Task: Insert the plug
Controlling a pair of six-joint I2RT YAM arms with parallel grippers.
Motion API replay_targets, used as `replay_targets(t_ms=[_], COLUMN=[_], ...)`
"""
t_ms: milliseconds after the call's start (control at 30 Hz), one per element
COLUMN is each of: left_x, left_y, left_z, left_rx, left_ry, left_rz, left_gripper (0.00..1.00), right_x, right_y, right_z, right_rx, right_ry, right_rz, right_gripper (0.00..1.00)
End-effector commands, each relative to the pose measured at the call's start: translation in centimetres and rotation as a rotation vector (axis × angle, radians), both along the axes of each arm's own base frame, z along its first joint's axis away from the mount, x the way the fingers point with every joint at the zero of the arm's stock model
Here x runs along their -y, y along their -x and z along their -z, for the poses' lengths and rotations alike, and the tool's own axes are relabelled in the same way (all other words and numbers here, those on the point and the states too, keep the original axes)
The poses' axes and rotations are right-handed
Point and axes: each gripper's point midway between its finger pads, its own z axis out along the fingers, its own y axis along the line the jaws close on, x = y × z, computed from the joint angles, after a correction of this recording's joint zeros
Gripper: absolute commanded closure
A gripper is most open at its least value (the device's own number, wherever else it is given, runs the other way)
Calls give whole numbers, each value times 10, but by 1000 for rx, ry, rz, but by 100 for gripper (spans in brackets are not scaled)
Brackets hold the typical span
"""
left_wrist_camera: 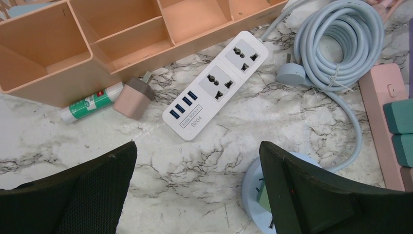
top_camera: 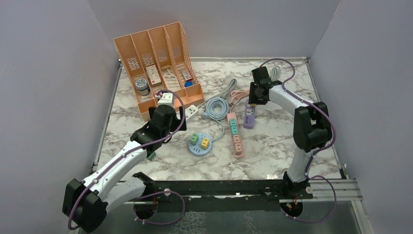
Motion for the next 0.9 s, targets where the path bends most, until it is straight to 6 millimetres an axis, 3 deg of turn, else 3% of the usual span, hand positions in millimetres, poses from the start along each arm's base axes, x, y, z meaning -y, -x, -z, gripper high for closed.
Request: replay_targets(t_ms=[0,100,200,400,567,867], left_x=[-5,-7,-11,-33,-55,-62], left_y=[-10,-13,-18,-28,-37,-64], left_z=[-9,-6,0,26,47,66], left_rx=[17,-4,-28,-106,-129,-111], left_ry=[-16,-16,-11,20,9,46], left_rz=[-29,-44,-73,-198,-325,-348], left_gripper=[1,1,1,1,5,24], right_x=[7,-3,-9,-11,-25,-38], right_y=[48,34,32,48,64,83], right_z=[3,-36,-57,-74,-91,-101], right_rx=[-182,-85,-38,16,90,100], right_ry=[14,-45,-81,-119,-220,-310], right_rz=[-16,-35,-55,-101,-177,-233], right_gripper=[60,48,42,42,43,46])
